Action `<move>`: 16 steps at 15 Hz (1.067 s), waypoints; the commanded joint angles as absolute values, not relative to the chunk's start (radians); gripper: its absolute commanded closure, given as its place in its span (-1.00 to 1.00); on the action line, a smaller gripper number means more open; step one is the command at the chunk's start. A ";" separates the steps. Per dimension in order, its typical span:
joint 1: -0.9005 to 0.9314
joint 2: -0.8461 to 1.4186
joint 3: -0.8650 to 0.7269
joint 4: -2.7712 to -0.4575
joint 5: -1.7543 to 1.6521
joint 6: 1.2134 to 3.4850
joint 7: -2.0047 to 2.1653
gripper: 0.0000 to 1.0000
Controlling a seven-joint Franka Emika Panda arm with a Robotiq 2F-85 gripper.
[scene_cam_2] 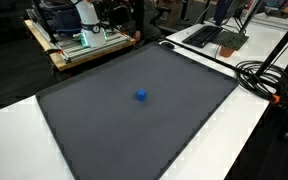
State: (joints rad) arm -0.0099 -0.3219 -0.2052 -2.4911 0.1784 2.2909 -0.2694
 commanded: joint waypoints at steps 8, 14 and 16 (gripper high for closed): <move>0.051 -0.338 0.069 -2.646 -0.203 2.291 -0.225 -1.00; 0.089 -0.311 0.115 -2.660 -0.308 2.296 -0.234 -1.00; 0.089 -0.305 0.121 -2.660 -0.325 2.296 -0.235 -1.00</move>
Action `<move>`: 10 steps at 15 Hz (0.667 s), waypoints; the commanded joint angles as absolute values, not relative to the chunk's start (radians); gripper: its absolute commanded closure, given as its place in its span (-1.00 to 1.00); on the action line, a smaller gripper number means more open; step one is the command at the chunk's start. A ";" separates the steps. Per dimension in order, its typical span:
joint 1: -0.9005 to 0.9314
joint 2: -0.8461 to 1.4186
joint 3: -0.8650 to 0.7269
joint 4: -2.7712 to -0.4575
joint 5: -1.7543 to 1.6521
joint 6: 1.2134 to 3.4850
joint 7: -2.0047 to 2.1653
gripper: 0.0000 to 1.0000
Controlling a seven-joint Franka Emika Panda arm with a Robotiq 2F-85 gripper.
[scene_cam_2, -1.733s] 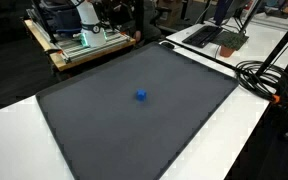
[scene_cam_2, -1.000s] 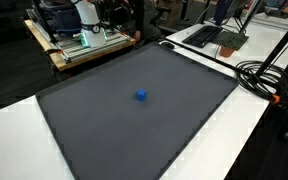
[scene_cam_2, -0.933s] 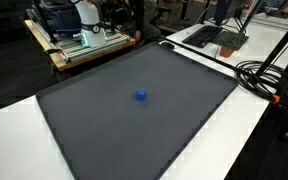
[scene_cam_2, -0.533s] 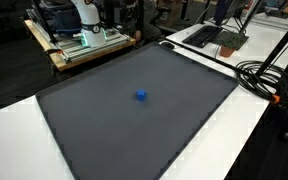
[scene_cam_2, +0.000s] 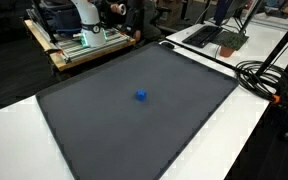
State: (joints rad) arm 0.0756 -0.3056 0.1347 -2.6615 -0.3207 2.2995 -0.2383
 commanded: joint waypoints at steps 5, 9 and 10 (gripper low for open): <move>0.119 -0.226 0.169 -2.633 -0.450 2.257 -0.311 -1.00; 0.141 -0.126 0.214 -2.607 -0.592 2.230 -0.299 -1.00; 0.144 -0.097 0.221 -2.594 -0.642 2.226 -0.296 -1.00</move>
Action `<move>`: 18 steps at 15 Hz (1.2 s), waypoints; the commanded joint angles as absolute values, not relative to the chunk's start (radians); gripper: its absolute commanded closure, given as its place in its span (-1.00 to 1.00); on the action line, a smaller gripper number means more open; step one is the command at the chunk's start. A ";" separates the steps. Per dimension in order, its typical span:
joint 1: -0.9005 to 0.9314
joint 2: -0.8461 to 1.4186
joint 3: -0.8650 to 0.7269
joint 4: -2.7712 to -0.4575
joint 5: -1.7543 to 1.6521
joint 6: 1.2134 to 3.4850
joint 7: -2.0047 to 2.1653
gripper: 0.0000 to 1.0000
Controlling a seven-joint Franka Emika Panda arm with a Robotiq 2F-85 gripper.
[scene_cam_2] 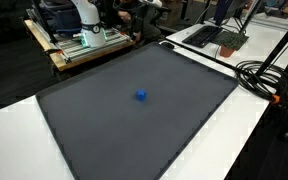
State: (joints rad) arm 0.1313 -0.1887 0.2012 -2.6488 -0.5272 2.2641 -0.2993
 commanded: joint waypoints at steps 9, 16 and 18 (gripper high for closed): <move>0.169 0.055 0.213 -2.519 -0.934 2.172 -0.317 -1.00; 0.201 0.171 0.219 -2.462 -1.173 2.053 -0.329 -1.00; 0.200 0.215 0.214 -2.456 -1.273 2.063 -0.343 -1.00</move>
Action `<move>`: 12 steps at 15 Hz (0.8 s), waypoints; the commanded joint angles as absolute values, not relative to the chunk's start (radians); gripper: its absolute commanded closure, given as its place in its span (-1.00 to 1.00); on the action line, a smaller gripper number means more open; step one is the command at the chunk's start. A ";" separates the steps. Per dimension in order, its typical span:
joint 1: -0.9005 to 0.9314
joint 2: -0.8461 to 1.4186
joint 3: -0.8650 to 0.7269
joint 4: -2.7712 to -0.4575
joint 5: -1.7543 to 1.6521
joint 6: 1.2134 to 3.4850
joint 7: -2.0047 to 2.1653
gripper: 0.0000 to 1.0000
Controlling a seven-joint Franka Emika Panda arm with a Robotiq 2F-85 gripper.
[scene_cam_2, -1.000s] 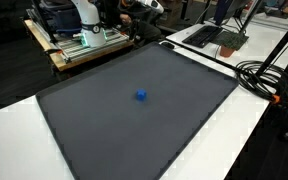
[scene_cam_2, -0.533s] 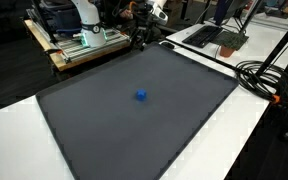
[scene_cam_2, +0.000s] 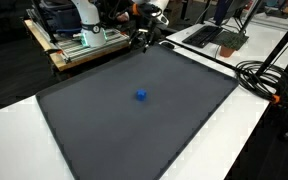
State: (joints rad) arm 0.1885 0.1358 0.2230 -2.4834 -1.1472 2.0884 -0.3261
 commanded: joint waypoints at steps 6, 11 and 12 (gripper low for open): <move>0.195 0.338 0.196 -2.444 -1.560 2.030 -0.387 -1.00; 0.184 0.361 0.207 -2.448 -1.617 2.008 -0.374 -1.00; 0.184 0.367 0.207 -2.443 -1.623 2.005 -0.377 -1.00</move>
